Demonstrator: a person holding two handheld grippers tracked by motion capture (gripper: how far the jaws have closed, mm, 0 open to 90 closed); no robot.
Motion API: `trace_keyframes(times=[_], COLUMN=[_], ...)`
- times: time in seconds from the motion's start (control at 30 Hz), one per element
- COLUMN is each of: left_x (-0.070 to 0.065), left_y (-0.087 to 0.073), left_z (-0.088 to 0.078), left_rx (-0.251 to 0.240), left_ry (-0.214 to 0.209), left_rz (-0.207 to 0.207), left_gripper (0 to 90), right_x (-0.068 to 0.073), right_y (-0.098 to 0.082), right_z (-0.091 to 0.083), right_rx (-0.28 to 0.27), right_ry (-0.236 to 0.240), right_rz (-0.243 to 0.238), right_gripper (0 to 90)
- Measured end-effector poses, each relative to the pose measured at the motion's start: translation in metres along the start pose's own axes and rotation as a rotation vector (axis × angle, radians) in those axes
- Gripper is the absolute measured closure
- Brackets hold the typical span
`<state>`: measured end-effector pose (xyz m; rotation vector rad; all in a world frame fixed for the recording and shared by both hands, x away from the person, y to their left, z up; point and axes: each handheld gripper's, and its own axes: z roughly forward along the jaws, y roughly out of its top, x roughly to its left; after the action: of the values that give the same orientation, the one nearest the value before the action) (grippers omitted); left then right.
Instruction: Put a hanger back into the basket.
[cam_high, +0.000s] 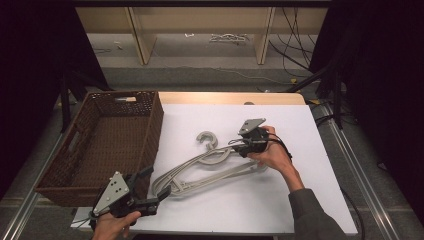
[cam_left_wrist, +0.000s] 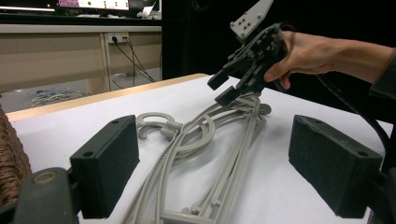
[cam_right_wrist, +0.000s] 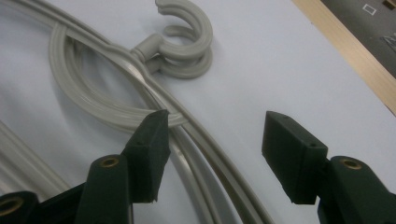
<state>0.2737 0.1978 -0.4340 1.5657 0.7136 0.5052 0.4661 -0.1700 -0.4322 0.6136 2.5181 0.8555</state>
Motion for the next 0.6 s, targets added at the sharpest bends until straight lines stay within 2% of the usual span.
trace_keyframes(times=[0.03, 0.1, 0.17, 0.27, 0.3, 0.33, 0.4, 0.6], left_x=[0.000, 0.001, 0.001, 0.000, 0.000, 0.000, 0.000, 0.000], left_y=[0.000, 0.000, 0.000, 0.000, 0.000, 0.000, 0.000, -0.001], left_z=[0.000, 0.000, 0.000, 0.000, 0.000, 0.000, 0.000, 0.002], left_rx=[0.003, 0.002, 0.003, 0.003, 0.001, 0.001, 0.006, 0.005], left_ry=[0.000, 0.000, 0.001, 0.000, 0.000, 0.000, -0.001, -0.007], left_rz=[0.003, 0.001, -0.001, -0.001, -0.003, -0.003, 0.000, -0.002], left_gripper=[15.9, 15.9, 15.9, 15.9, 15.9, 15.9, 15.9, 16.2], right_x=[-0.001, -0.002, -0.005, -0.007, -0.007, -0.007, -0.008, -0.009], right_y=[0.001, 0.001, 0.000, -0.002, -0.003, -0.003, -0.003, -0.002], right_z=[0.003, 0.004, 0.010, 0.013, 0.014, 0.014, 0.018, 0.020], right_rx=[0.012, 0.016, 0.033, 0.049, 0.069, 0.069, 0.078, 0.096], right_ry=[0.003, 0.015, 0.017, 0.034, 0.045, 0.045, 0.053, 0.072], right_rz=[-0.018, -0.020, -0.055, -0.067, -0.071, -0.071, -0.110, -0.157], right_gripper=[44.9, 45.8, 48.6, 49.5, 51.1, 51.1, 52.7, 54.4])
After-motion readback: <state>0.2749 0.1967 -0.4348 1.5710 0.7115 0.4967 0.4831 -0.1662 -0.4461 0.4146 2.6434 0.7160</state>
